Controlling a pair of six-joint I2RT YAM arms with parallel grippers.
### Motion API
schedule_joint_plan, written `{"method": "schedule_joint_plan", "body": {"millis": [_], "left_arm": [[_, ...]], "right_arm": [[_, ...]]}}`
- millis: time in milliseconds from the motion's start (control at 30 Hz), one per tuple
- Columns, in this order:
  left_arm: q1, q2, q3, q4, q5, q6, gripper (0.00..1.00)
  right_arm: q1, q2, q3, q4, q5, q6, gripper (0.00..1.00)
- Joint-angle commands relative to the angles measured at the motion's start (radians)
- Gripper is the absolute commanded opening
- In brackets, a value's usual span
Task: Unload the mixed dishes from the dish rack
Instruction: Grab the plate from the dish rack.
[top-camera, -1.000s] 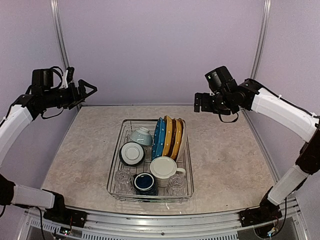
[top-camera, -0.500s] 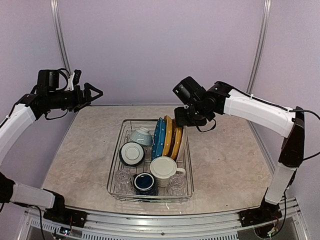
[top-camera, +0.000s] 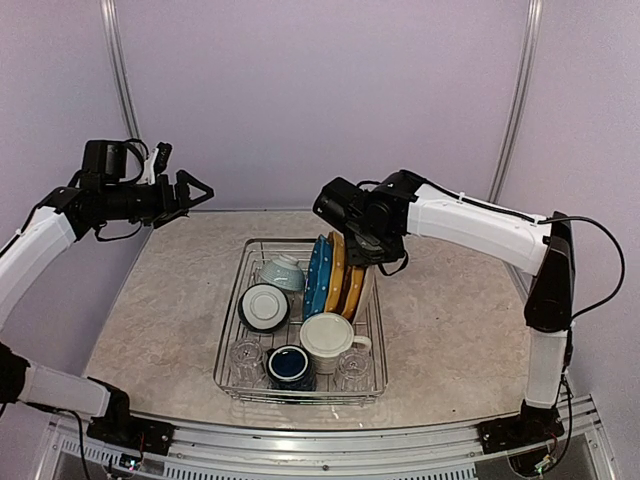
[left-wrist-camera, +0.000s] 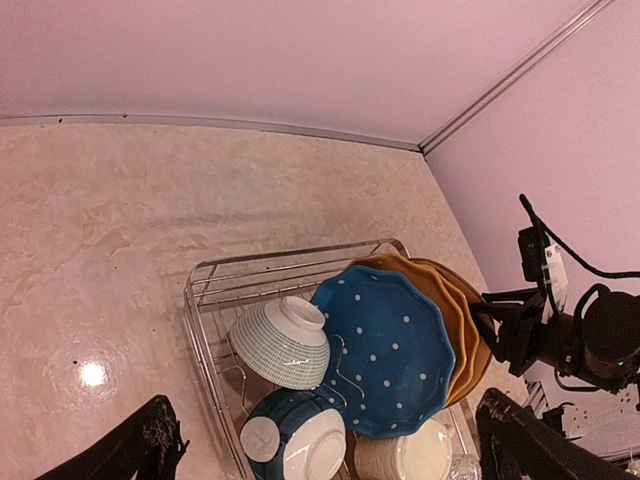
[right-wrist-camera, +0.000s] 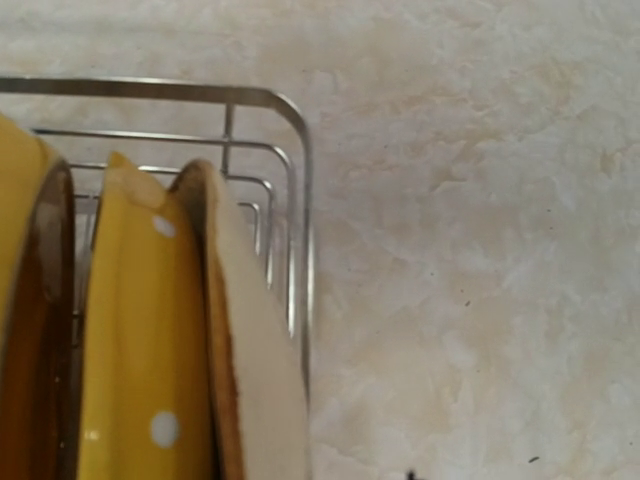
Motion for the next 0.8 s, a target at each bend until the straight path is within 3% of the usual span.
{"method": "schedule_joint_plan", "body": {"millis": [0, 100, 200, 533, 633, 767], "left_arm": [[-0.021, 0.006, 0.003, -0.023, -0.018, 0.020, 0.99], [-0.027, 0.010, 0.004, -0.028, -0.024, 0.020, 0.99], [-0.030, 0.015, 0.007, -0.030, -0.027, 0.022, 0.99], [-0.044, 0.030, 0.011, -0.038, -0.034, 0.025, 0.99], [-0.043, 0.031, 0.011, -0.039, -0.034, 0.025, 0.99], [-0.043, 0.031, 0.011, -0.040, -0.034, 0.025, 0.99]], "right_arm": [[0.015, 0.044, 0.024, -0.072, 0.043, 0.029, 0.34], [0.018, 0.072, 0.044, -0.083, 0.065, 0.059, 0.34], [0.019, 0.106, 0.067, -0.103, 0.079, 0.098, 0.21], [0.019, 0.156, 0.093, -0.098, 0.080, 0.115, 0.19], [0.019, 0.159, 0.111, -0.105, 0.079, 0.116, 0.03], [0.032, 0.165, 0.156, -0.144, 0.109, 0.141, 0.00]]}}
